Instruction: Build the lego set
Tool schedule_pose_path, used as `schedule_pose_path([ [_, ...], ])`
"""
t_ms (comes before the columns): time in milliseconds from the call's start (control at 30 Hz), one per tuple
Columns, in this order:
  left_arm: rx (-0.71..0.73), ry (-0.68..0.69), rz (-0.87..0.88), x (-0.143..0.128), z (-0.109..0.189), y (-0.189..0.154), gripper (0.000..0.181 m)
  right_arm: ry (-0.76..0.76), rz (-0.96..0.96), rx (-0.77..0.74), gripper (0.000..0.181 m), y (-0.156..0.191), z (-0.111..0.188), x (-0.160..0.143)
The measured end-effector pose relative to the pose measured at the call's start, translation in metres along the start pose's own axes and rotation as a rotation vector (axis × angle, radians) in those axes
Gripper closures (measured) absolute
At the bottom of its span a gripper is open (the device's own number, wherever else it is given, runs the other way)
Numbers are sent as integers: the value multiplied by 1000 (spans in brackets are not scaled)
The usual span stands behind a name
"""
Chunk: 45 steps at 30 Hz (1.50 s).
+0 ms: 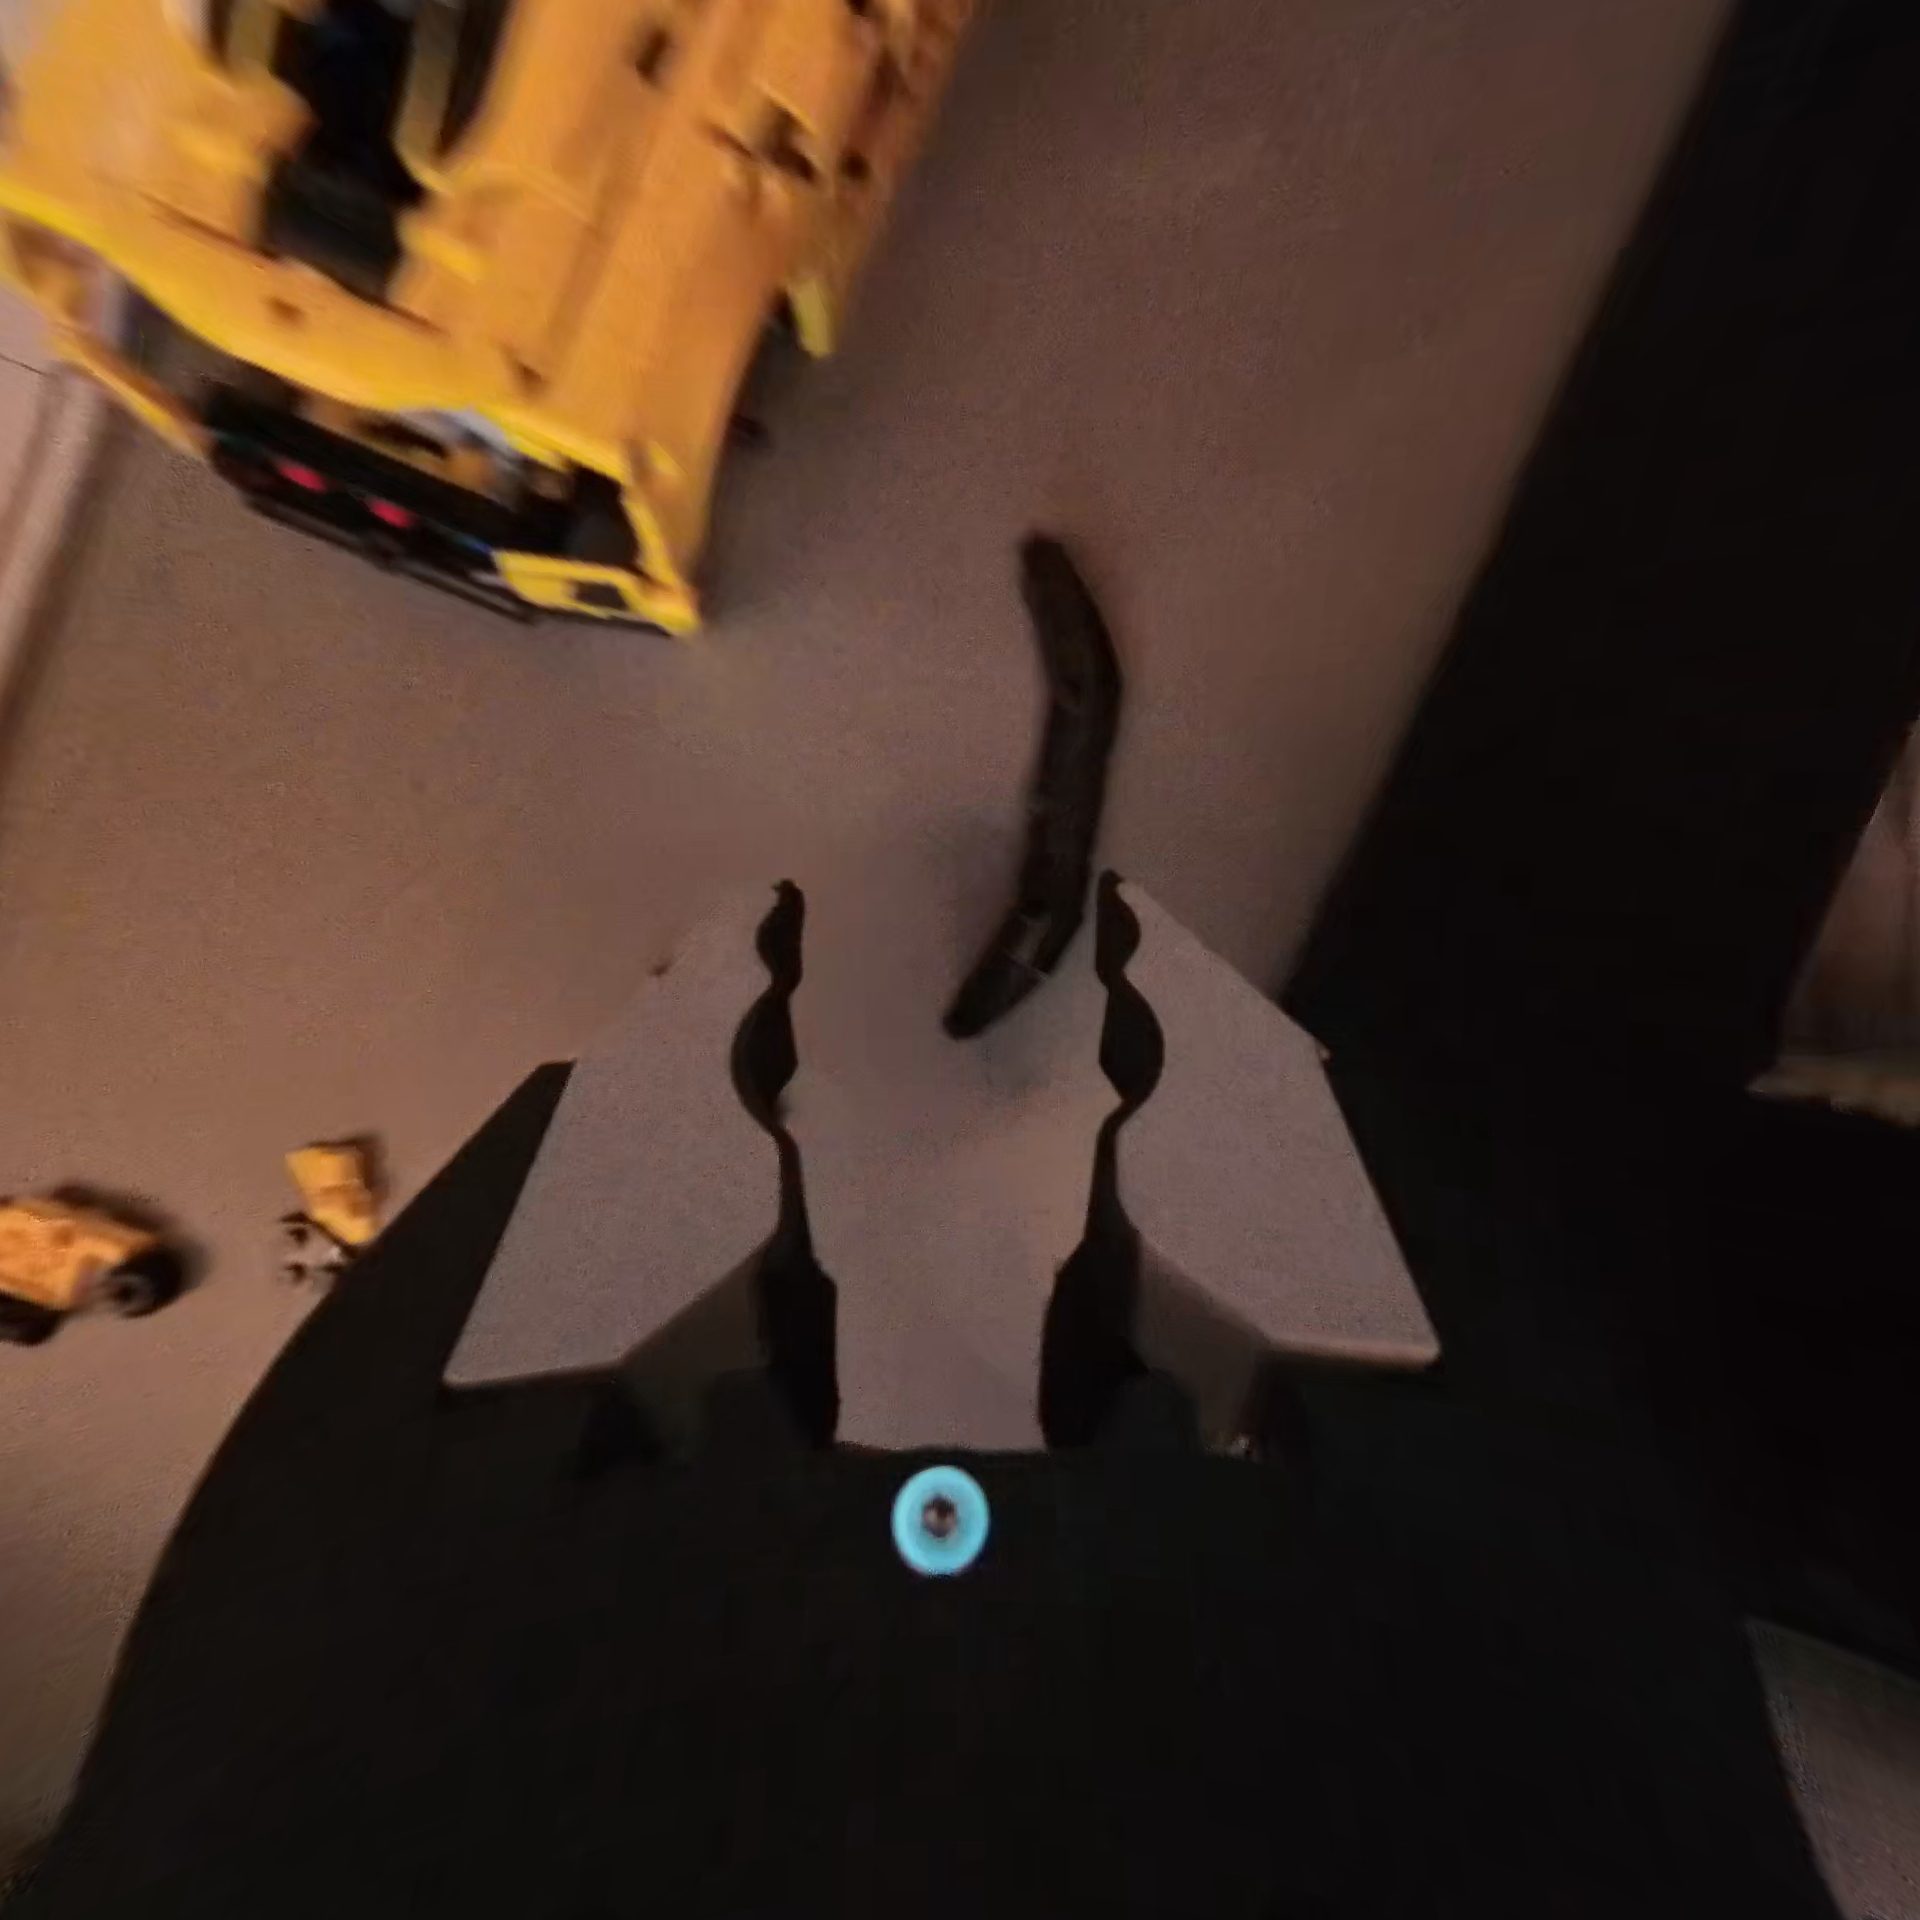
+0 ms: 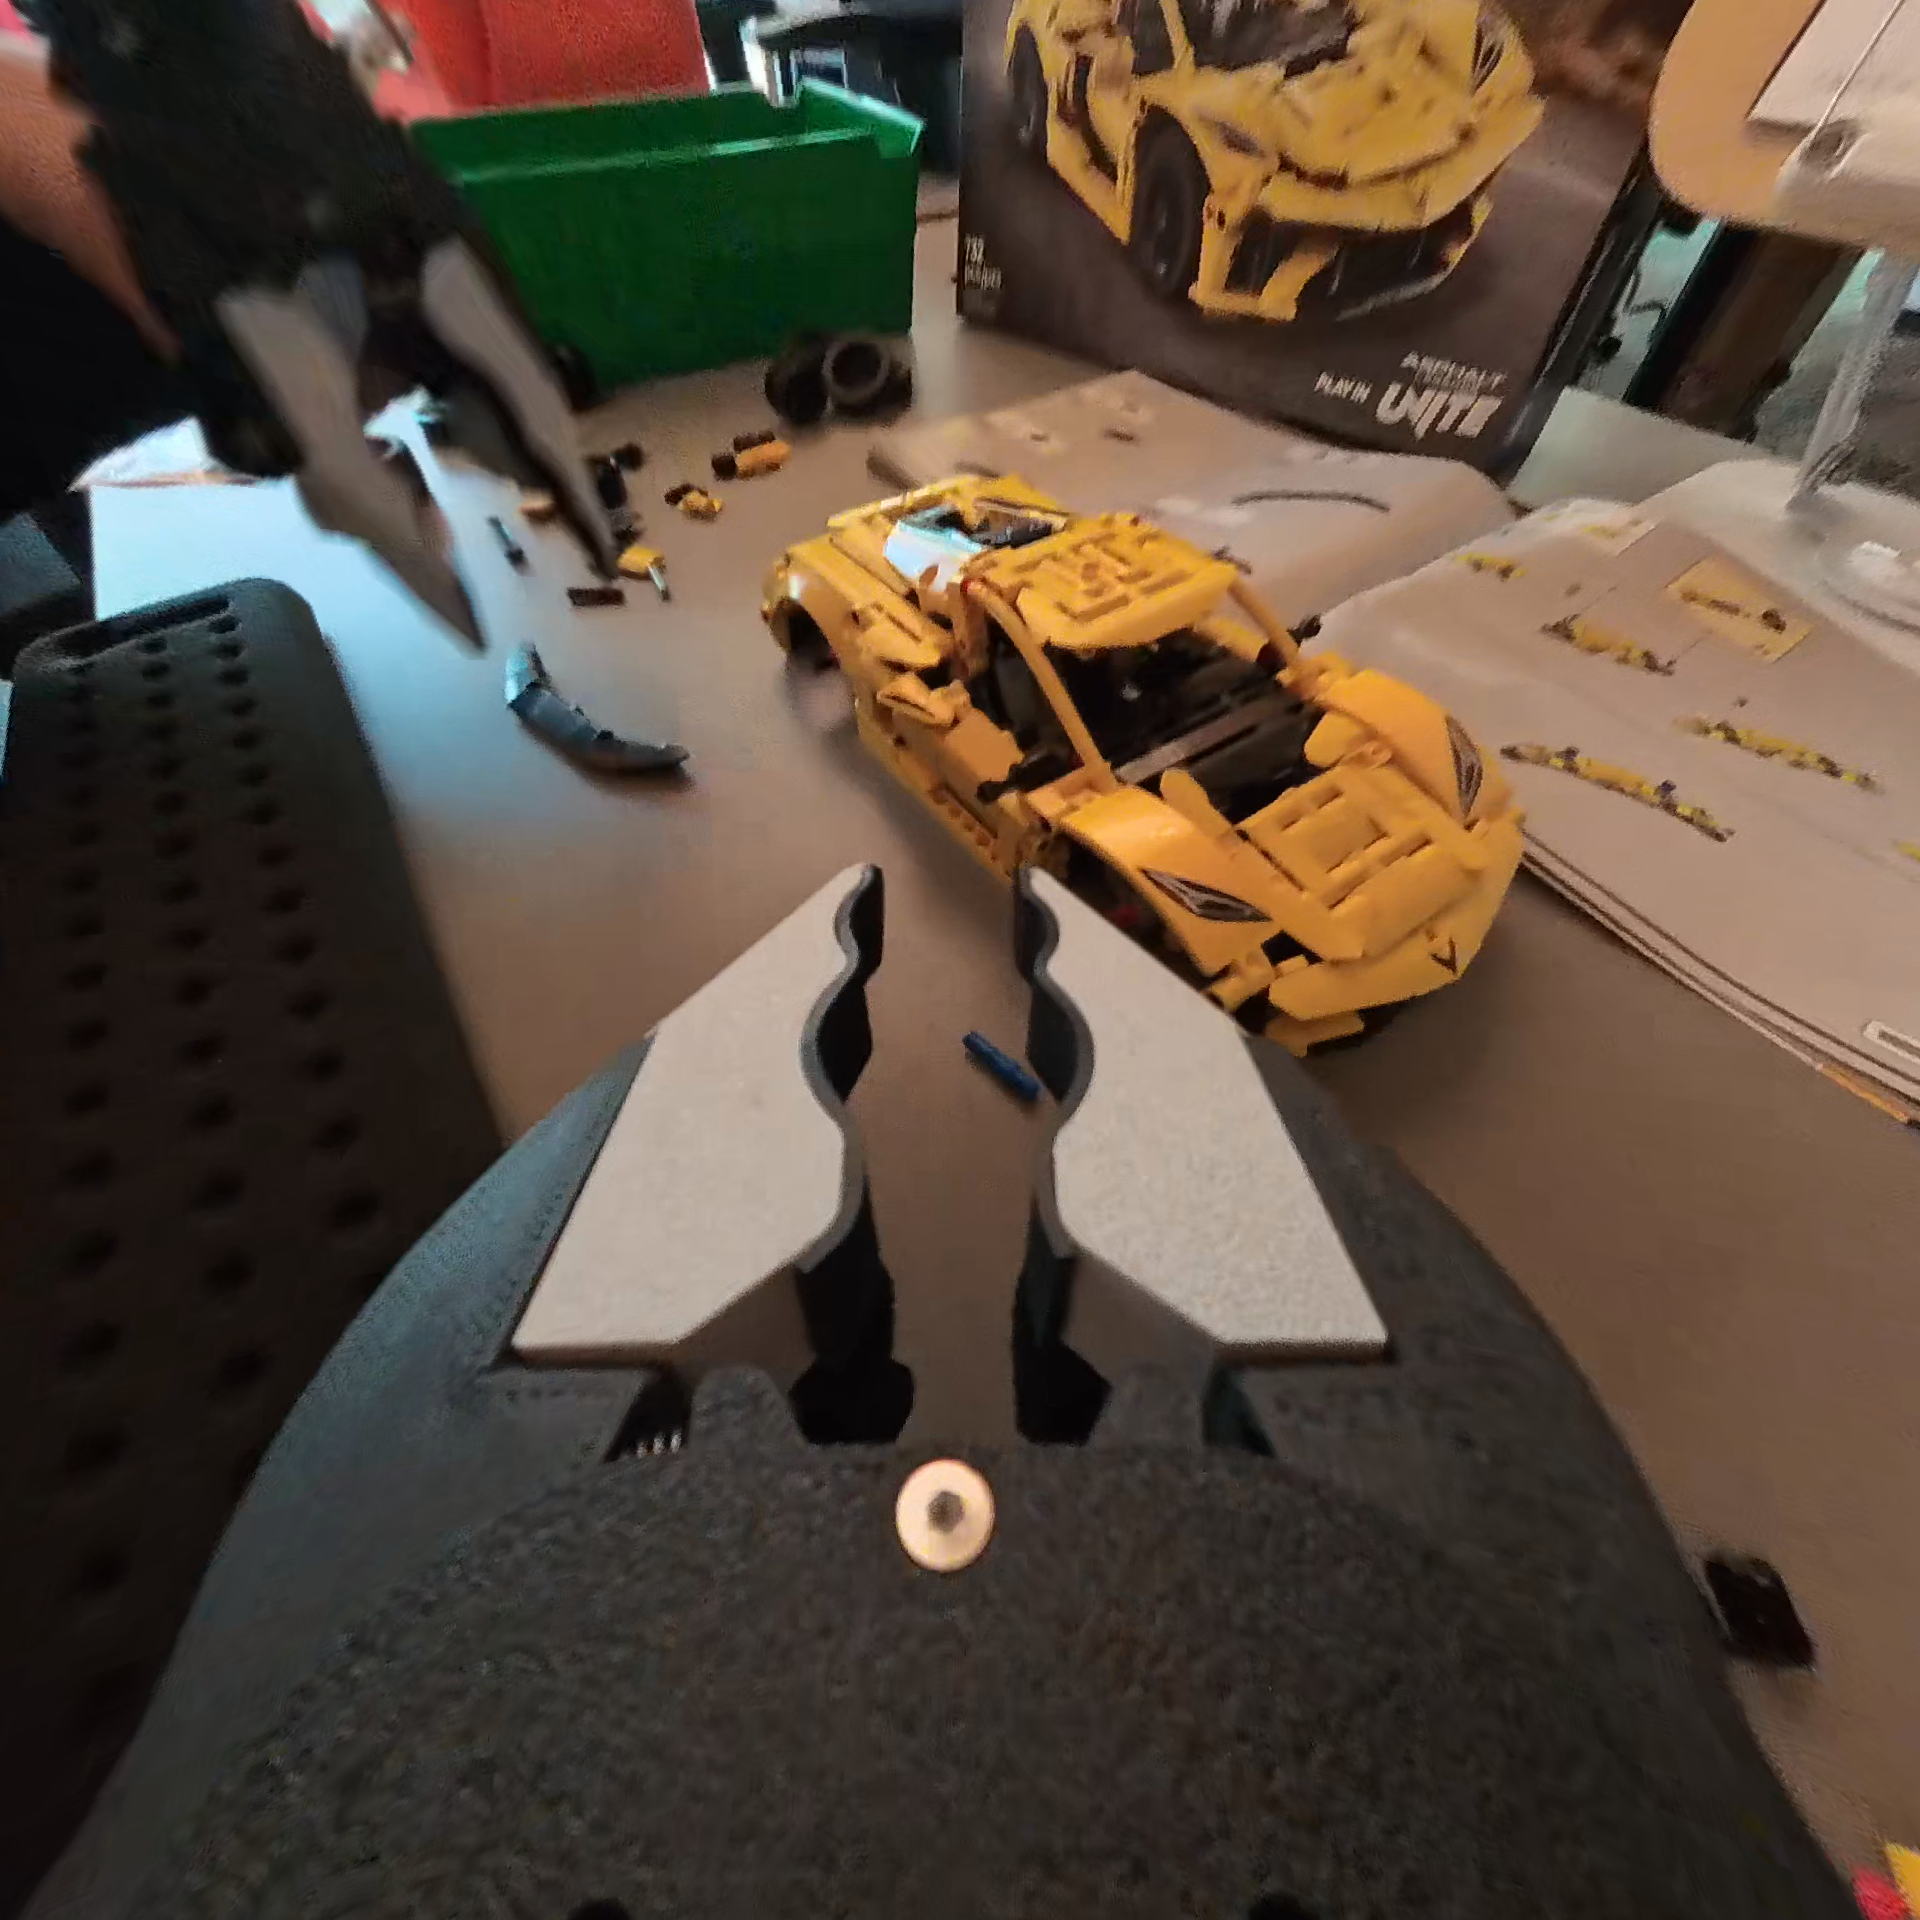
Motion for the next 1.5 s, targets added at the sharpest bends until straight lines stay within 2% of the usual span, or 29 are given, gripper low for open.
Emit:
schedule_pose_path([
  [67, 19, 50, -35, -12, -11, -17, 124, 5, 14, 19, 157, 2, -5, 0],
  [167, 6, 26, 6, -8, -21, -19, 125, 11, 7, 78, 157, 12, -10, 0],
  [333, -45, -12, 23, 5, -30, -20, 143, -2, 6, 67, 158, 14, -7, -1],
  [400, -56, -10, -25, 10, -35, -28, 166, -12, -17, 82, 158, 14, -8, 0],
  [500, -30, -53, -74, 23, -37, -33, 166, -2, -82, 148, 146, 23, -15, -1],
  [567, -61, -208, -19, 48, -30, -38, 166, -34, -122, 195, 134, 35, -23, 8],
  [600, -84, -318, 37, 65, -23, -38, 166, -73, -134, 208, 128, 40, -26, 16],
  [667, -152, -583, 179, 102, -2, -37, 167, -174, -123, 257, 127, 57, -30, 38],
  [733, -354, -816, 317, 131, 21, -46, 166, -229, -79, 293, 125, 75, -35, 53],
  [767, -449, -904, 379, 140, 30, -49, 166, -236, -37, 288, 117, 82, -39, 56],
  [833, -603, -992, 467, 148, 34, -51, 167, -273, 44, 236, 102, 90, -43, 66],
  [900, -697, -1026, 538, 149, 30, -50, 166, -347, 81, 156, 102, 88, -39, 79],
  [1000, -783, -1056, 606, 145, 26, -44, 167, -401, 155, 15, 102, 78, -34, 82],
  [1067, -827, -1066, 609, 145, 28, -45, 167, -382, 192, 27, 107, 83, -37, 77],
  [1200, -844, -1025, 569, 146, 23, -53, 167, -339, 228, 90, 111, 97, -45, 69],
  [1267, -846, -996, 545, 147, 20, -58, 167, -331, 231, 120, 118, 103, -47, 67],
  [1300, -834, -982, 530, 147, 18, -61, 167, -307, 238, 153, 129, 107, -49, 63],
  [1333, -821, -971, 516, 147, 16, -62, 170, -293, 237, 163, 129, 110, -51, 61],
  [1433, -788, -944, 489, 146, 12, -64, 171, -274, 280, 130, 140, 104, -51, 57],
  [1500, -703, -931, 448, 145, 8, -62, 172, -257, 294, 114, 143, 101, -51, 54],
])
Point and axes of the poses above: each gripper's, where its closed fingertips meet, z back along the fingers, x out of its top, y = z × x across the jaws, the point moved 1 cm from there along z, back along the fingers, and after that the axes turned 1 degree about -x, right-handed, at the moved point
